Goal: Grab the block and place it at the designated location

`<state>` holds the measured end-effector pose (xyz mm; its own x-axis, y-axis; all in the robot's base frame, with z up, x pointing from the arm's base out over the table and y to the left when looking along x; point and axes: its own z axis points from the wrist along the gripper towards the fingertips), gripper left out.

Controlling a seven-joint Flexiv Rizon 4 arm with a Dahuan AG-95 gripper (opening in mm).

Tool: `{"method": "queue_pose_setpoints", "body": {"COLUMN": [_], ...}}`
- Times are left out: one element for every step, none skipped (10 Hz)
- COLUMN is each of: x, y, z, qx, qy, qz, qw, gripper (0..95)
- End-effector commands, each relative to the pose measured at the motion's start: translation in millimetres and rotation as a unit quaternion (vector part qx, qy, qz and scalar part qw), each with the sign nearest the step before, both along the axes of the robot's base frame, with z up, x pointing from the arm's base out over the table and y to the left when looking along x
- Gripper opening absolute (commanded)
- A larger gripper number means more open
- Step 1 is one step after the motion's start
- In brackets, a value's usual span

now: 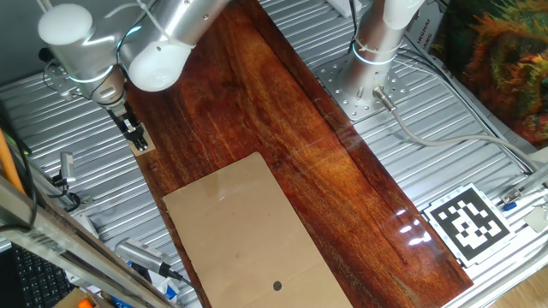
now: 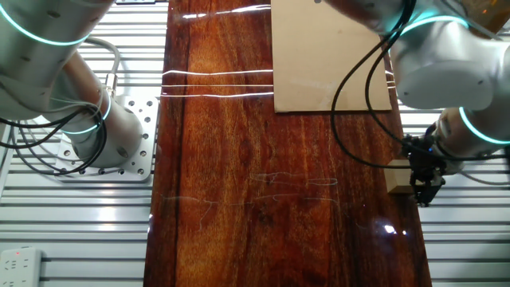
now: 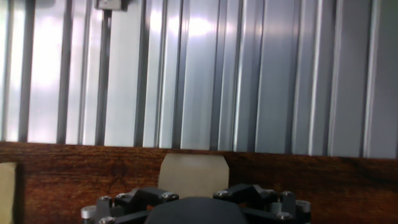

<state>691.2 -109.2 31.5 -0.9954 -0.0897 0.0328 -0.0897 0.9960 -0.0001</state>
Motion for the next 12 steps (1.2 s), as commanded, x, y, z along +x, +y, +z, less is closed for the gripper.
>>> {"method": "queue_pose_setpoints", "body": {"x": [0.8,1.2,1.6,1.7,1.8,2.0,2.0,2.2,2.4,2.5,2.5,2.5], "y": [0.3,0.4,0.5,0.6,0.5,0.6,0.6,0.6,0.7,0.7,0.7,0.7], "z": [-2.6,-2.4,-2.2,-2.1,-2.0,-1.9,-1.9,-1.6,-1.4,-1.4,-1.4,-0.8], "qx": [0.001,0.001,0.000,0.000,0.000,0.000,0.001,0.003,-0.001,-0.001,-0.001,0.001], "qy": [-0.001,0.000,0.001,0.002,0.002,0.002,0.002,0.002,0.002,0.002,0.002,0.002], "qz": [0.000,-0.001,-0.001,-0.001,-0.002,-0.003,-0.003,-0.005,-0.003,-0.003,-0.003,-0.002], "qw": [1.0000,1.0000,1.0000,1.0000,1.0000,1.0000,1.0000,1.0000,1.0000,1.0000,1.0000,1.0000], "gripper": [76.0,57.0,38.0,38.0,38.0,38.0,38.0,38.0,38.0,38.0,38.0,38.0]}}
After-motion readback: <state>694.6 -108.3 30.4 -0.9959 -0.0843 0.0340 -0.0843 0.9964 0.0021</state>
